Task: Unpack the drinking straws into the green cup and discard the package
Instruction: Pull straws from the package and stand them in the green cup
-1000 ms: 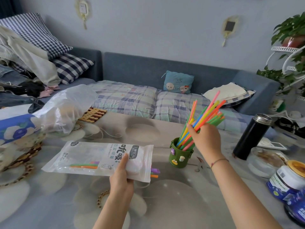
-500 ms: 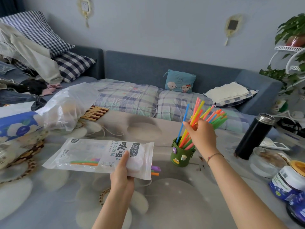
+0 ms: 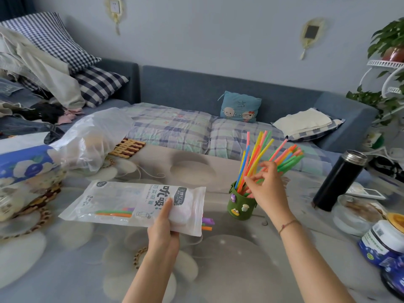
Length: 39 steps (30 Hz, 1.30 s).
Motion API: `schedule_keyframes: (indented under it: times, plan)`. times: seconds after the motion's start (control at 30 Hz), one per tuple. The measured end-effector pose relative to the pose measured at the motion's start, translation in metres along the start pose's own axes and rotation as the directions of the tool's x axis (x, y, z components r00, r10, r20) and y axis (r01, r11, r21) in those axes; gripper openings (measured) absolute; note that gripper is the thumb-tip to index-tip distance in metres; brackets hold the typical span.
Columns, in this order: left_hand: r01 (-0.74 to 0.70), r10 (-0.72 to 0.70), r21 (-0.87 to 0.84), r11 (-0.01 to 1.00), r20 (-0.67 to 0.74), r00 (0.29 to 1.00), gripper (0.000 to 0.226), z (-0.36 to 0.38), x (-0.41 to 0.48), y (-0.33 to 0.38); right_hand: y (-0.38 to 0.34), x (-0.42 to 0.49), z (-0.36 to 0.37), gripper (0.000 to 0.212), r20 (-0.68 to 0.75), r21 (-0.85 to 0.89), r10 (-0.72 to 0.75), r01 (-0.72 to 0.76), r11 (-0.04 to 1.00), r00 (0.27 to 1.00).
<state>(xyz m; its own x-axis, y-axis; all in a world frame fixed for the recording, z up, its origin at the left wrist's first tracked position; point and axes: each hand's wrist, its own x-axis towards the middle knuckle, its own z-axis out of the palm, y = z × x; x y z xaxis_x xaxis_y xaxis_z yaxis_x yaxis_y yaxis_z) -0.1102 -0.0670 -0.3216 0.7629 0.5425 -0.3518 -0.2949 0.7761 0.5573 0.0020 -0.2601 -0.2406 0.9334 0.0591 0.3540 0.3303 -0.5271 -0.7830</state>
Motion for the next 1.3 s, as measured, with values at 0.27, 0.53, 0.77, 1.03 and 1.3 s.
schedule_keyframes:
  times: [0.27, 0.53, 0.77, 1.03, 1.3]
  plan:
    - [-0.035, 0.034, -0.003, 0.999, -0.018, 0.999, 0.054, 0.012, -0.015, 0.001, -0.001, -0.079, 0.042, 0.02, -0.009, 0.542, 0.279, -0.23, 0.808, 0.96]
    - [-0.191, 0.201, 0.157, 0.969, -0.052, 0.978, 0.033, 0.021, -0.025, -0.003, -0.016, -0.118, 0.076, 0.036, 0.427, 0.66, 0.461, -0.616, 0.429, 0.778]
    - [-0.111, 0.118, 0.062, 0.992, -0.132, 0.984, 0.038, 0.02, -0.028, -0.003, -0.019, -0.126, 0.073, 0.013, 0.252, 0.693, 0.256, -0.359, 0.625, 0.933]
    - [-0.004, -0.005, -0.045, 0.999, -0.196, 0.981, 0.038, 0.022, -0.025, 0.005, -0.011, -0.103, 0.036, 0.007, 0.034, 0.815, 0.433, -0.275, 0.51, 0.901]
    - [0.022, -0.029, -0.038, 0.999, -0.195, 0.98, 0.038, 0.028, -0.031, -0.003, -0.023, -0.115, 0.053, 0.013, 0.28, 0.653, 0.353, -0.447, 0.612, 0.893]
